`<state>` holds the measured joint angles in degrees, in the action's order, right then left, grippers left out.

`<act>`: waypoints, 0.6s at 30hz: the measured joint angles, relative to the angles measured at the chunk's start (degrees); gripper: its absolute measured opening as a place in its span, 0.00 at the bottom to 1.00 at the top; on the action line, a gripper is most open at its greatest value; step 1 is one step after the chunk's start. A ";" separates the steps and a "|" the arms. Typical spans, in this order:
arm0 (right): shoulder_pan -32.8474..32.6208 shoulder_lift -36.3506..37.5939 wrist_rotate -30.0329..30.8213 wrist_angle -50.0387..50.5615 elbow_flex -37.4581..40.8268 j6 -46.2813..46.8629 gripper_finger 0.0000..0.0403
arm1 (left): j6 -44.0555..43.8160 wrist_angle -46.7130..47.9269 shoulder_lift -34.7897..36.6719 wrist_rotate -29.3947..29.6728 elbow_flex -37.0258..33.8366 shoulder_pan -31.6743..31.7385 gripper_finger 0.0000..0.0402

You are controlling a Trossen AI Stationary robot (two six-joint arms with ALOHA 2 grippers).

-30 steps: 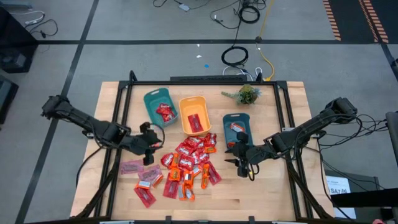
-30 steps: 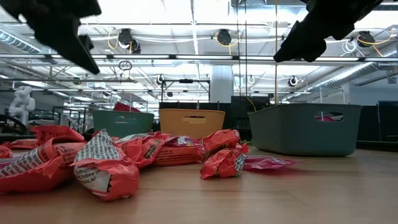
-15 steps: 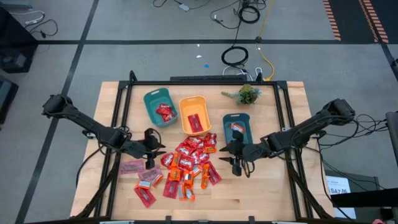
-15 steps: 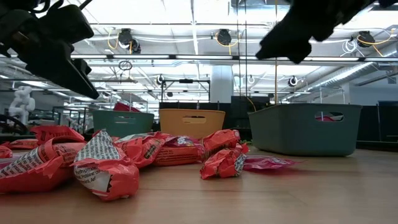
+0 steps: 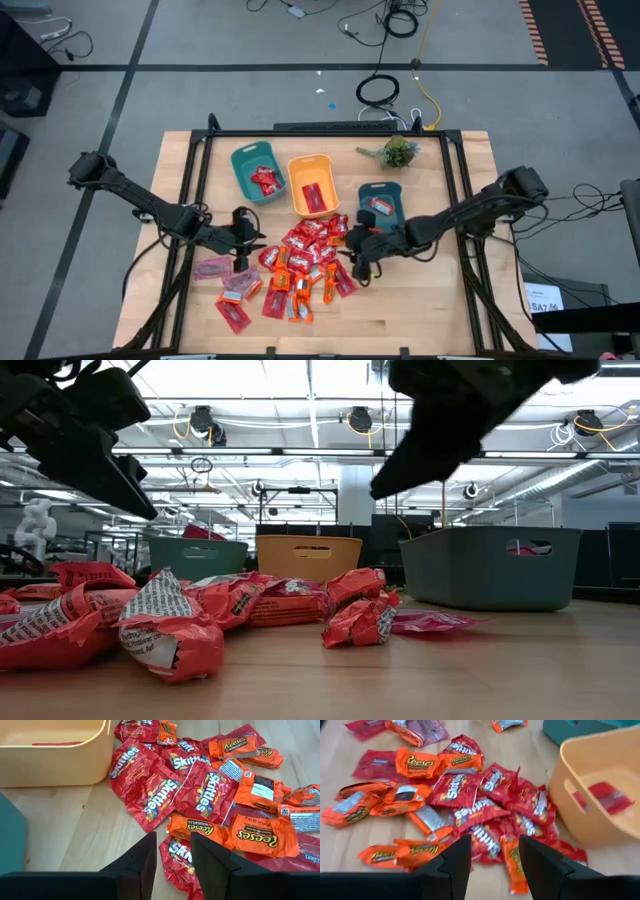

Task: Sort candy
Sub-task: Put the orange wrapper chocolate into the dark blue bin

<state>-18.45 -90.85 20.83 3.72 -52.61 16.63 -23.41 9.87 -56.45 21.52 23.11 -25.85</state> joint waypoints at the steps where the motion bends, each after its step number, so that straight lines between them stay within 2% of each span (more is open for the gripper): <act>1: 0.24 -0.70 -0.06 1.57 -1.58 -0.27 0.39 | -0.02 0.00 0.00 -0.02 0.00 0.00 0.32; 8: 0.52 -4.11 -0.23 4.30 -8.75 -3.14 0.39 | -0.08 -0.49 0.00 -0.06 0.00 0.00 0.32; 18: 0.57 -4.94 -0.24 4.42 -10.17 -3.31 0.39 | -0.12 -0.50 0.00 -0.24 0.02 0.04 0.32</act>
<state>-17.89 -95.79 20.59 8.14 -62.78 13.32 -23.53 9.37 -56.45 21.28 23.14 -25.81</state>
